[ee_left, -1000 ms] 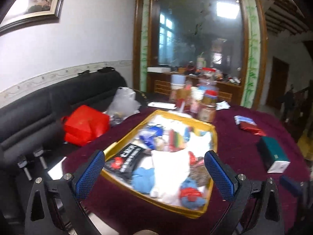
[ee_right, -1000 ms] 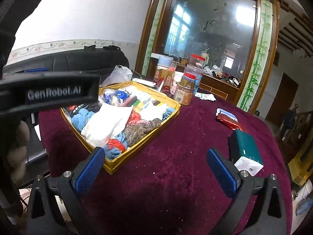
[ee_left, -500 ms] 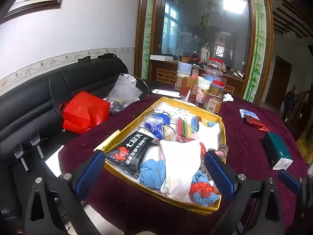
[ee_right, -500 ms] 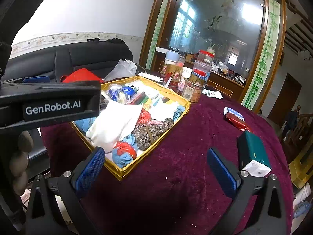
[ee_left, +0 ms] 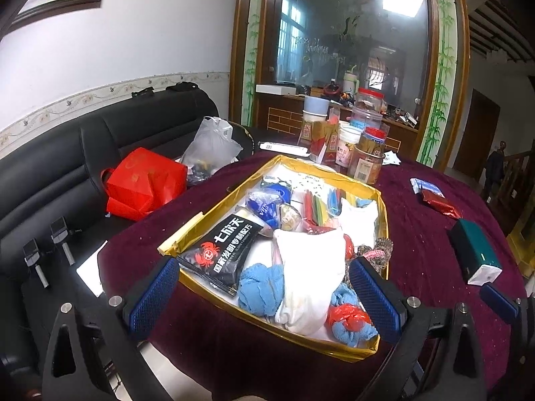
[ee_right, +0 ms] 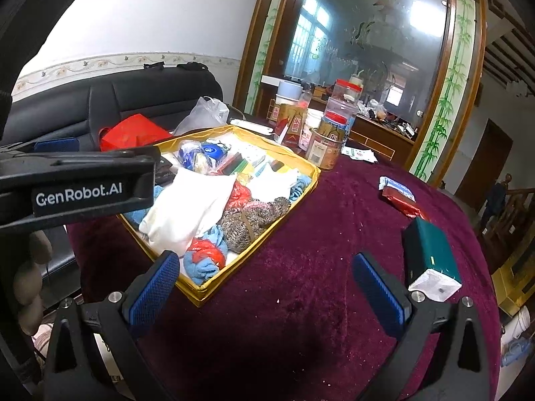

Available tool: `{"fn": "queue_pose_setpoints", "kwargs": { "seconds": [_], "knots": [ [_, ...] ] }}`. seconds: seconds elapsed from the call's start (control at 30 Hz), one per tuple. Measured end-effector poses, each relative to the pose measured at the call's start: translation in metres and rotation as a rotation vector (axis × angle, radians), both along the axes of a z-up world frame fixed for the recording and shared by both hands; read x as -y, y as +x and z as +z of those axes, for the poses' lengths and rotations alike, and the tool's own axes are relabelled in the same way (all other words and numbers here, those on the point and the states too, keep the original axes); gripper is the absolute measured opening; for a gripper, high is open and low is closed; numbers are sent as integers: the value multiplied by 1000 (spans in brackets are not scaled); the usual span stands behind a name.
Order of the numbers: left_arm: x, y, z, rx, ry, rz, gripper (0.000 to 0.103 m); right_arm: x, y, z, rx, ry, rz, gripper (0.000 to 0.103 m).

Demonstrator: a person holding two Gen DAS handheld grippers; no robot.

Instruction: Organize soft objects

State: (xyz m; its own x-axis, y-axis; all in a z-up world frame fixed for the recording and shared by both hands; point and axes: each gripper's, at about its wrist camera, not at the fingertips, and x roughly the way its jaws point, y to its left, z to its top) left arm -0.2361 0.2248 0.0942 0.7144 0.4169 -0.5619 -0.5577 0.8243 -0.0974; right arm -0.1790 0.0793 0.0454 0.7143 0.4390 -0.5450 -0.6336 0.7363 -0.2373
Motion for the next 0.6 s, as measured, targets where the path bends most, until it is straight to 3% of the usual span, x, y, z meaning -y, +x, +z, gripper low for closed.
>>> {"fn": "queue_pose_setpoints", "kwargs": {
  "seconds": [0.6],
  "knots": [
    [0, 4, -6, -28, -28, -21, 103, 0, 0, -3, -21, -1, -3, 103]
  ]
}}
